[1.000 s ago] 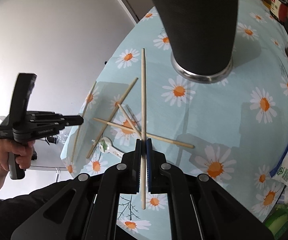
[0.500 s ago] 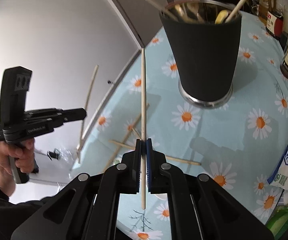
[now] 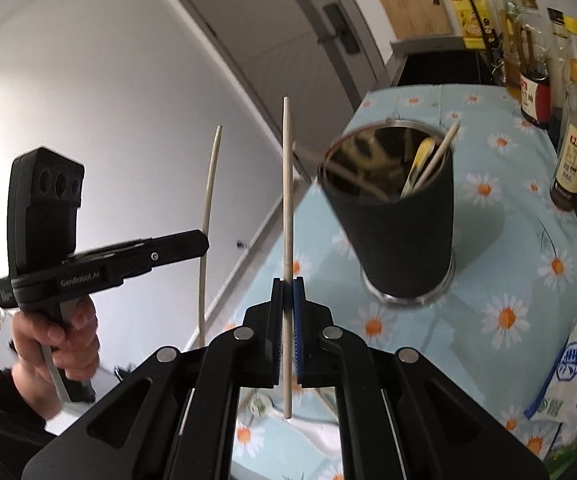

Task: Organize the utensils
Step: 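Lift the chopstick with the left gripper while the right gripper carries its chopstick toward the holder, then lower the chopstick into the black holder and open the left gripper while the right gripper dips its chopstick in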

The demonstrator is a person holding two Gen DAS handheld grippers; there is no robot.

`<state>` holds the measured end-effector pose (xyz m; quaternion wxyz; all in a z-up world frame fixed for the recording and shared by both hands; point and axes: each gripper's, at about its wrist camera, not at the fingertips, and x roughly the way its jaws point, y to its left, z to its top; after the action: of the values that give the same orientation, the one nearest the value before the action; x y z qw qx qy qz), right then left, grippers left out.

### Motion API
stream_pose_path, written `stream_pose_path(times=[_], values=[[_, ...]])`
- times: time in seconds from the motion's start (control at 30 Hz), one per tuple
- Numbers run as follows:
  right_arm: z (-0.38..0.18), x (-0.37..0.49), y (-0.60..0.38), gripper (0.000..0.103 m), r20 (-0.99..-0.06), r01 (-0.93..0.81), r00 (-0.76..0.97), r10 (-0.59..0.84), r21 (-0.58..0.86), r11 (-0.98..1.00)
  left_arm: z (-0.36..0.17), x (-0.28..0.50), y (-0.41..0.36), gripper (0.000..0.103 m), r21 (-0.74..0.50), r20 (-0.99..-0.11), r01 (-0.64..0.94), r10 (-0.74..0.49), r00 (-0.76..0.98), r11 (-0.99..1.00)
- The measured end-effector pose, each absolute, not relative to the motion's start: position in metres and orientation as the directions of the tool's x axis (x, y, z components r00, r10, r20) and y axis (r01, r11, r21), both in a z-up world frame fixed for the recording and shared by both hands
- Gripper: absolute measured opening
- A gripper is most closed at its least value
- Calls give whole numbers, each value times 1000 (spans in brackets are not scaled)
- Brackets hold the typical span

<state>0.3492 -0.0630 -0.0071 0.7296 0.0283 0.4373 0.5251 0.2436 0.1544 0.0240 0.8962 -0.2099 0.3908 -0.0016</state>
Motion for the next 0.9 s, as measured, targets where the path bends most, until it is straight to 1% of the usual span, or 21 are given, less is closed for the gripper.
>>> stream_pose_path(times=[0.13,0.27,0.37,0.5,0.57,0.63,0.8,0.9], values=[[7,359,-63,6,-561,-753,117,820,488,442,38,262,152,4,-381,-640,-93,-190,745,920],[31,370,-71,6,-483,-751,171,859,501,431,50,279,151,4,-402,-562,-32,-219,797,915],[42,382,-72,6,-465,-734,211,860,507,453,62,286,152,4,-428,-503,-3,-236,831,904],[58,391,-73,6,-423,-738,267,866,487,466,78,297,149,4,-401,-445,28,-221,868,916],[67,397,-75,6,-382,-739,306,872,483,471,83,303,148,4,-393,-423,45,-224,878,918],[72,403,-76,6,-361,-725,339,869,489,485,87,310,149,4,-390,-403,67,-235,884,919],[71,423,-77,6,-312,-688,403,860,517,509,97,322,149,4,-363,-327,101,-228,917,926],[69,428,-76,6,-285,-677,457,843,504,537,98,326,147,4,-331,-283,113,-213,935,937]])
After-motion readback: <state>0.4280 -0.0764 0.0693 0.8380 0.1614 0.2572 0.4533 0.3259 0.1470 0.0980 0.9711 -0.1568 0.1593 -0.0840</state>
